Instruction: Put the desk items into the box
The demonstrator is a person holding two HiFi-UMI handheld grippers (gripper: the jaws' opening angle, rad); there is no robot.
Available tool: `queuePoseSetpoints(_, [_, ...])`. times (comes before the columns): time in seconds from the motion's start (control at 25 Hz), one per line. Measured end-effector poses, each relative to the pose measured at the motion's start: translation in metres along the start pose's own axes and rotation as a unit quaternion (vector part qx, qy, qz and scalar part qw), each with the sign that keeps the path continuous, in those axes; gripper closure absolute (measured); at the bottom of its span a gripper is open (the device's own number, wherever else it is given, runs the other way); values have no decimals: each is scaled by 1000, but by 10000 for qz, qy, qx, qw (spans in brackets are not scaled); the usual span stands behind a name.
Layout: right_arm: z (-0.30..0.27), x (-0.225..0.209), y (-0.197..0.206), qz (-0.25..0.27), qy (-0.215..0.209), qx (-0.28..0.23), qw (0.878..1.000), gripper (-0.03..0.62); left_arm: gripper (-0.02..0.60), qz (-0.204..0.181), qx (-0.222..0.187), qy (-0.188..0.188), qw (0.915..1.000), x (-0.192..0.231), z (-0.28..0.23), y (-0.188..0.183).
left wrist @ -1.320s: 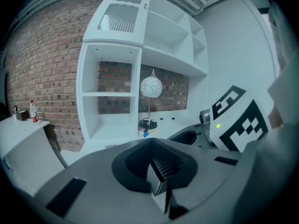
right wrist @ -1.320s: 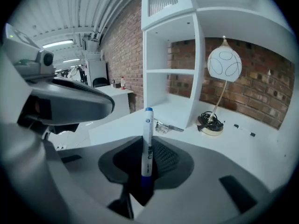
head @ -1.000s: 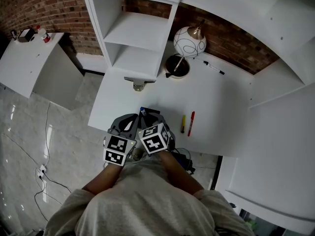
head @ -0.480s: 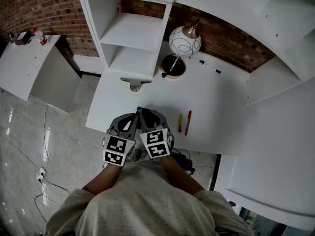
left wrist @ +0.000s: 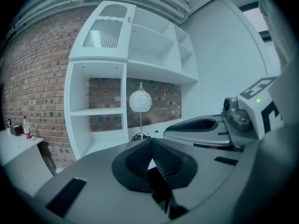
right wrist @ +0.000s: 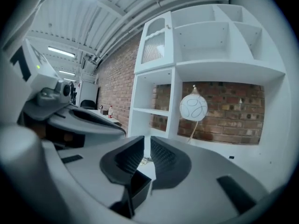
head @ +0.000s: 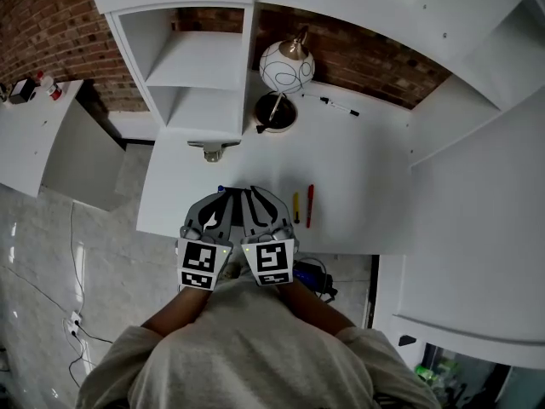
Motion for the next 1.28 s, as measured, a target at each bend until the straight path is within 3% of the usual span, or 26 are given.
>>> queuePoseSetpoints(0.6, [50, -47, 14, -96, 938, 65, 9955, 576, 577, -240, -175, 520, 9982, -48, -22, -8])
queuePoseSetpoints(1.28, [93, -79, 33, -254, 1565, 255, 9870, 576, 578, -417, -51, 1067, 9934, -96, -42, -3])
Point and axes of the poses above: the fingertips, and each gripper's own axes: z backward along the fingers, x to its left, y out of its underside, the point moved 7 cm from there along z, backward along the fingers, and after that the axes turned 9 degrees about z, right-handed, at the moved point
